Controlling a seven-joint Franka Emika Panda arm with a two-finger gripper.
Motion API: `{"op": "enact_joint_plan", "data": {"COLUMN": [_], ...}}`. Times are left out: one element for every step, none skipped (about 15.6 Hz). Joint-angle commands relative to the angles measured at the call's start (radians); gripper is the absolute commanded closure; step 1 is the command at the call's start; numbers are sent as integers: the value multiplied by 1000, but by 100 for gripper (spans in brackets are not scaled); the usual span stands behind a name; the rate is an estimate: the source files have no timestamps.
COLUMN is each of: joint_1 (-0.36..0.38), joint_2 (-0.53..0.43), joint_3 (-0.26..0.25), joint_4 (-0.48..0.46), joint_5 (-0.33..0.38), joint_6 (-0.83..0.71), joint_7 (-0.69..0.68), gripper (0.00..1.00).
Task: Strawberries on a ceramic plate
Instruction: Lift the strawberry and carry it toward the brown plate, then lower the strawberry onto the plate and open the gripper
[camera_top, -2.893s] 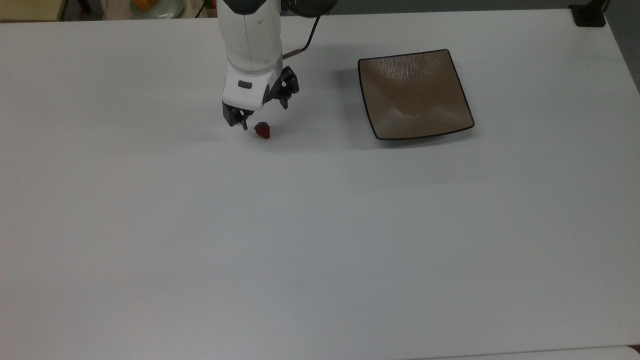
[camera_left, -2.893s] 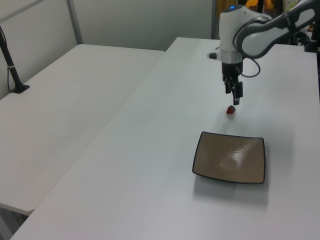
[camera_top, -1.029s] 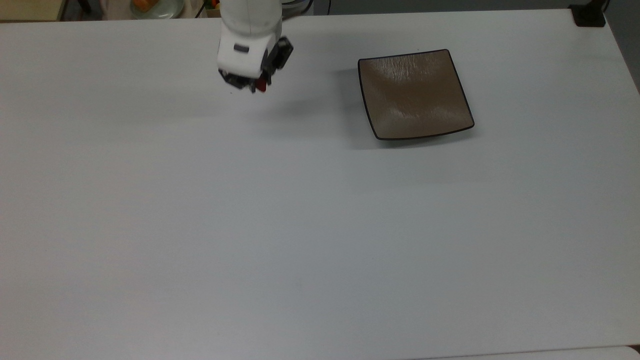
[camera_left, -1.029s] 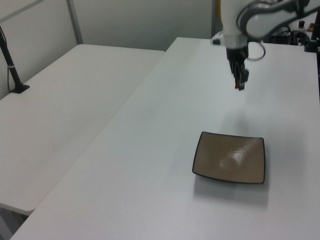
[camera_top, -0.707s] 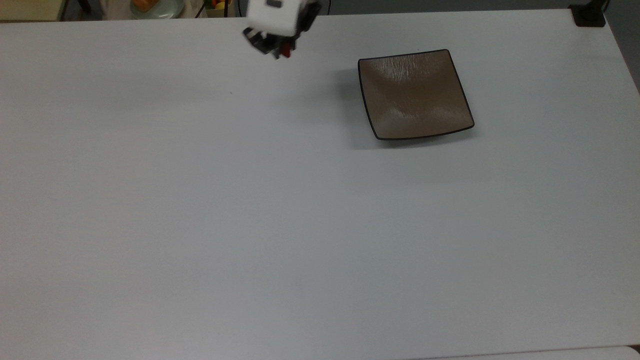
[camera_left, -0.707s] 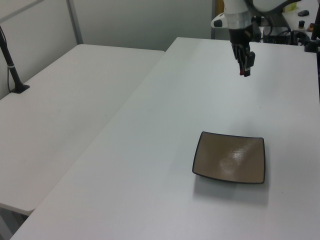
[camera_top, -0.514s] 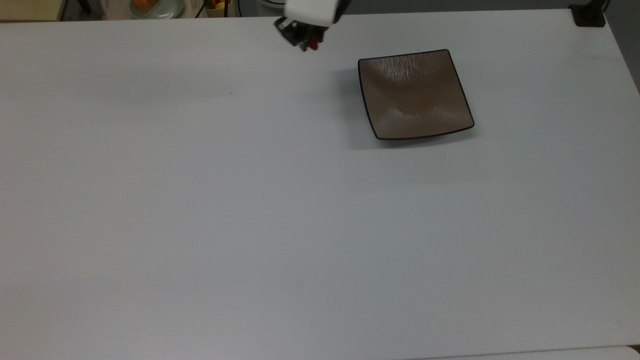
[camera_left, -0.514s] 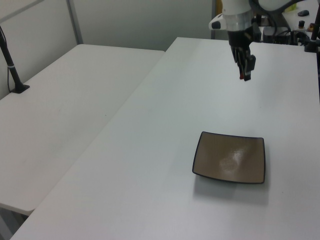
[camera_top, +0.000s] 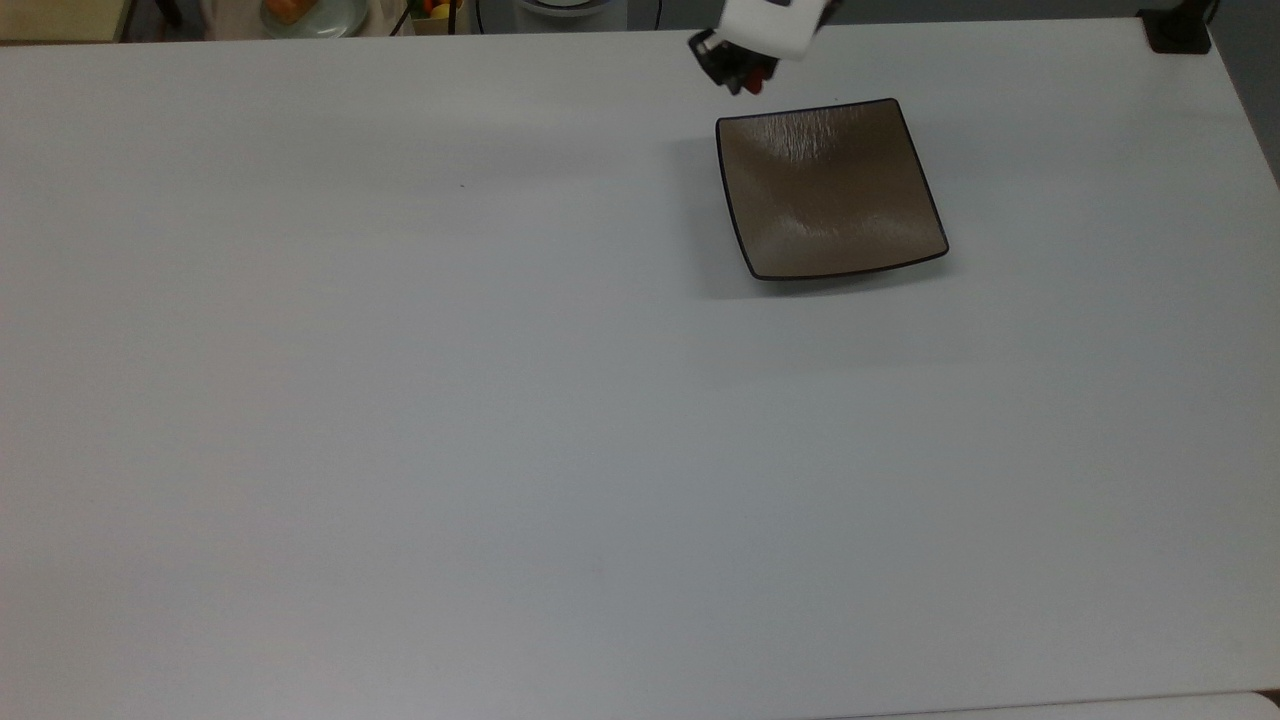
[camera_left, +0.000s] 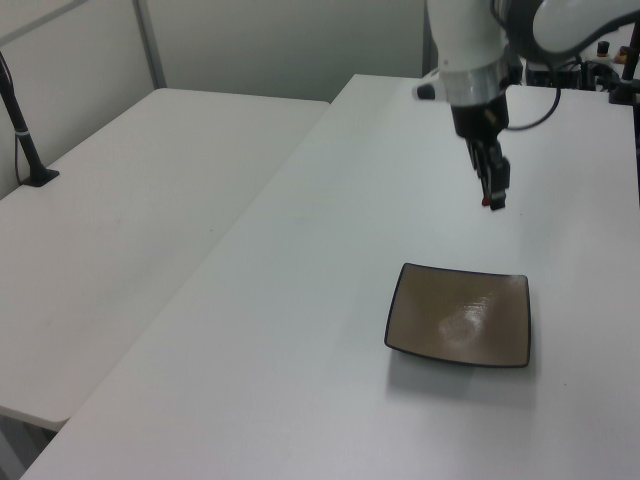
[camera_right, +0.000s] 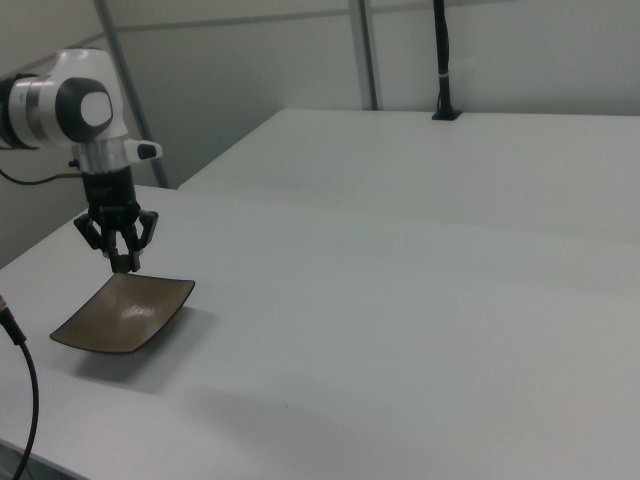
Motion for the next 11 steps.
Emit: {"op": "enact_joint_plan", "data": {"joint_1": [73,88,99,110,119,124,127,139,148,150,150], "joint_2": [58,78,96,113,130,142,159,168,176,185,190], "joint_3": [-6,-6,-6,-6,-6,-6,-6,-6,-6,-6,-6], "joint_4": [-29,-43,-52,-63,-72,-78,-92,-106,-120,-130,-132], "joint_5": [16,16,16,14,14,14,10,2,-1,-1,-1], "joint_6": [134,183,228,262,293,329,366,401,434,452,459], "joint_7": [162,200,234,263,284,306,337,366,378,380,380], "gripper": [88,88,88,88,88,88,88,88,88,88,88]}}
